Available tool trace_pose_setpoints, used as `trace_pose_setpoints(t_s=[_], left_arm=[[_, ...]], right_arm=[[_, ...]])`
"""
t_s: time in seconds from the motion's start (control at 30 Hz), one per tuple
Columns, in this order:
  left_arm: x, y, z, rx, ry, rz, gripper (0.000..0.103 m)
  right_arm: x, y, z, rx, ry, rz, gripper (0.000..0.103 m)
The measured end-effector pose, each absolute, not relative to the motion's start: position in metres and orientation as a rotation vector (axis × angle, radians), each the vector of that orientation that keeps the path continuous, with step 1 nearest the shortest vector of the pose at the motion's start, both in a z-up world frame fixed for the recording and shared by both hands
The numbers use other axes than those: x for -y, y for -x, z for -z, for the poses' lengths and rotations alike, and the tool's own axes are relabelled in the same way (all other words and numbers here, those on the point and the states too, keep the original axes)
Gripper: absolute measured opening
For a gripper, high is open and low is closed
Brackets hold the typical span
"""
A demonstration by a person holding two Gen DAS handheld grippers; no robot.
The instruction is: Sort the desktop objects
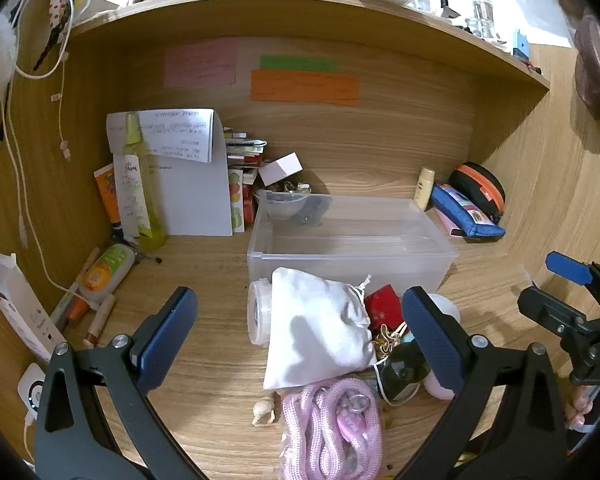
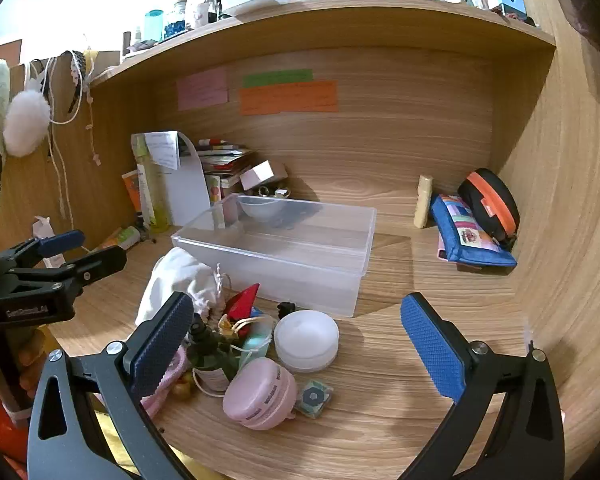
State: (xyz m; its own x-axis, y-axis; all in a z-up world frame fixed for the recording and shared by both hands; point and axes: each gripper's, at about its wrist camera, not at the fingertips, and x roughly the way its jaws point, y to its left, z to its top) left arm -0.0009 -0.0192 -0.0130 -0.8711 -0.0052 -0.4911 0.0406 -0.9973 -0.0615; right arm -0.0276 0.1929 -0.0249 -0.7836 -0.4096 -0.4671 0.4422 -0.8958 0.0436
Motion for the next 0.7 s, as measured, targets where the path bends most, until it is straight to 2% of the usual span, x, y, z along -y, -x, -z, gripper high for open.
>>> trace_pose_setpoints(t_s=[0.7], left_arm=[[0.038, 0.003, 0.019, -0.152, -0.845, 2.996, 0.103]], right_arm=[[-0.187, 0.029, 0.029, -0.133, -0.671, 2.605, 0.103]])
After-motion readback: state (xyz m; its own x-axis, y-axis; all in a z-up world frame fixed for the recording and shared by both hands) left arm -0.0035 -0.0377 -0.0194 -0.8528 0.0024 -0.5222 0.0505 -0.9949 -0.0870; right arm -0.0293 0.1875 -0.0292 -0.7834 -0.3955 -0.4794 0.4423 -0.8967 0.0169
